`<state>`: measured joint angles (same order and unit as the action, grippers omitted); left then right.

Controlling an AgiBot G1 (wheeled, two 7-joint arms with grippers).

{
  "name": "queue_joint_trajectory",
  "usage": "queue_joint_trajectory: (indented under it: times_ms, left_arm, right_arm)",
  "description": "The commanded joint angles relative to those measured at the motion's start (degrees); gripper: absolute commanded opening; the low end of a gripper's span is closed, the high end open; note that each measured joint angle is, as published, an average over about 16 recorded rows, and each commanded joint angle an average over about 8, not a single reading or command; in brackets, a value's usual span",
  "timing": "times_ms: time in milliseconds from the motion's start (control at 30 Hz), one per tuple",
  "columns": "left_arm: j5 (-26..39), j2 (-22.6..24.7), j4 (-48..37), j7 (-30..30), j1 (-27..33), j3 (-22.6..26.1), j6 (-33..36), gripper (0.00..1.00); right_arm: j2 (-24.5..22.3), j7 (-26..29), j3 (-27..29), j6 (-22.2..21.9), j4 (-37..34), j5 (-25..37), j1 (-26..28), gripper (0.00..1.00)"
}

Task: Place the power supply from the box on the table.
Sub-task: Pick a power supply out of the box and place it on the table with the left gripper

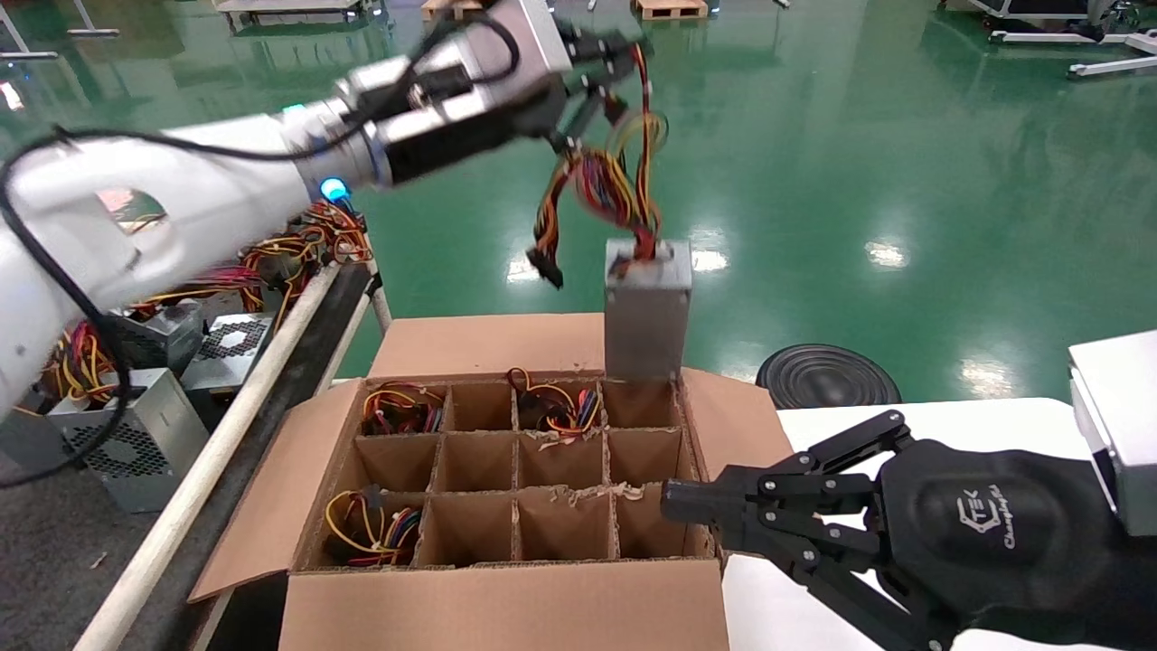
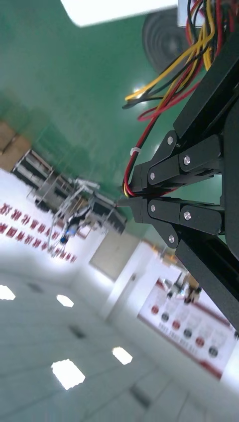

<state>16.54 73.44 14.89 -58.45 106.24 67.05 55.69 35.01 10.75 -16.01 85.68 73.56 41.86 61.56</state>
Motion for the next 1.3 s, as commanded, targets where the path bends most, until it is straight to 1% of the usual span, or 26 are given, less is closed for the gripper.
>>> queue_joint_trajectory:
  times_ms: [33, 300, 667, 1033, 1300]
  left_arm:
    - [-0.06, -0.39, 0.17, -1.08, 0.78, -0.76, 0.36, 0.0]
    - [1.14, -1.19, -0.99, -6.08, 4.55, -3.1, -1.34, 0.0]
    - [4.15, -2.16, -4.44, -11.66, 9.82, -4.31, -6.29, 0.0]
    - [6.53, -4.96, -6.66, -15.86, 13.65, -5.04, -11.8, 0.0]
    - [9.58, -7.91, -8.59, -18.5, 17.58, -4.2, -16.69, 0.0]
  right_arm:
    - [0.0, 0.0, 0.0, 0.0, 0.0, 0.0, 0.0, 0.0]
    - [0.0, 0.0, 0.0, 0.0, 0.0, 0.0, 0.0, 0.0]
    - [0.0, 0.0, 0.0, 0.0, 0.0, 0.0, 0.0, 0.0]
    - [0.0, 0.0, 0.0, 0.0, 0.0, 0.0, 0.0, 0.0]
    - [0.0, 0.0, 0.0, 0.0, 0.0, 0.0, 0.0, 0.0]
